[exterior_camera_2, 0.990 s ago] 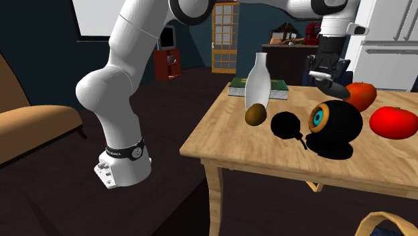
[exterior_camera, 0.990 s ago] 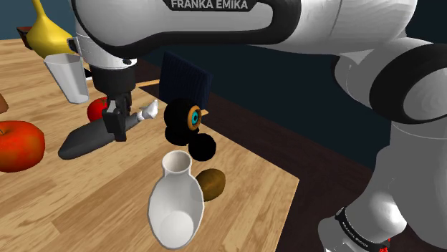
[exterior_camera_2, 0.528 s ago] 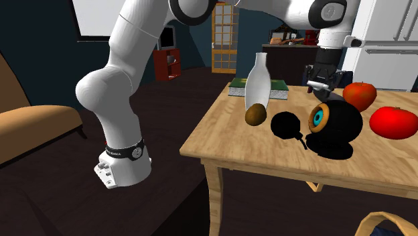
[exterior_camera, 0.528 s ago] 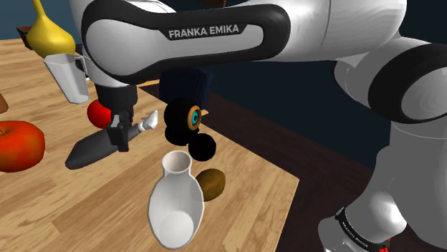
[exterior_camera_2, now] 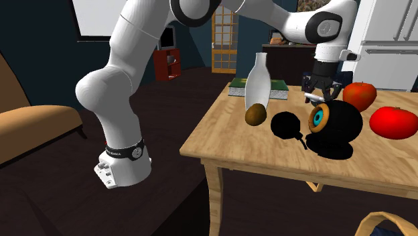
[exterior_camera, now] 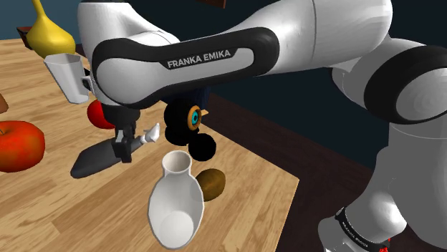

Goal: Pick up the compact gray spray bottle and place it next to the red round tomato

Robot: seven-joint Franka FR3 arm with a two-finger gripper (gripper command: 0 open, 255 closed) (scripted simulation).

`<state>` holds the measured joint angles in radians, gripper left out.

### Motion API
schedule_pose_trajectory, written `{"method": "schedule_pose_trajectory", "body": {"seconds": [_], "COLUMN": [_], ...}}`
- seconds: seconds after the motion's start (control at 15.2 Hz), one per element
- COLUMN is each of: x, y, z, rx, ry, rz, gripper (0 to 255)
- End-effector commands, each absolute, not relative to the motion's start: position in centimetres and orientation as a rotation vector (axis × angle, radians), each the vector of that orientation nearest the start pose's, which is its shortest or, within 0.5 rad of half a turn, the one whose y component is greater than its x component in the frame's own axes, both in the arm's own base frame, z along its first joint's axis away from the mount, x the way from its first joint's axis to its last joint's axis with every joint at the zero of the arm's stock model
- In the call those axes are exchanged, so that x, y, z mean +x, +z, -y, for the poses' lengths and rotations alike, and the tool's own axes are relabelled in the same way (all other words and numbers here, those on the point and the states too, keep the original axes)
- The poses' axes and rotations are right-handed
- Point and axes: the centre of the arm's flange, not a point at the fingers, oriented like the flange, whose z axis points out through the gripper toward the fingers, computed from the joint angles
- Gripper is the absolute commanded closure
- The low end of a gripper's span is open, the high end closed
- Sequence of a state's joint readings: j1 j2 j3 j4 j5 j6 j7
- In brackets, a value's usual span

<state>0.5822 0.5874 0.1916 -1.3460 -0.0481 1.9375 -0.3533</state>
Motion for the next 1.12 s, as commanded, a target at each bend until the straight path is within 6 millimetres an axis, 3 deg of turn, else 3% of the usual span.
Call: {"method": "schedule_pose_trajectory", "body": {"seconds": [0.0, 0.53, 1.06], "x": [53.8, 53.8, 53.8], "y": [37.9, 33.8, 33.8], "z": [-48.1, -48.1, -48.1], "rx": [-2.615, -2.615, -2.615], "ry": [-0.003, -0.003, -0.003], "rz": [1.625, 1.625, 1.625], "gripper": [255, 255, 255]}}
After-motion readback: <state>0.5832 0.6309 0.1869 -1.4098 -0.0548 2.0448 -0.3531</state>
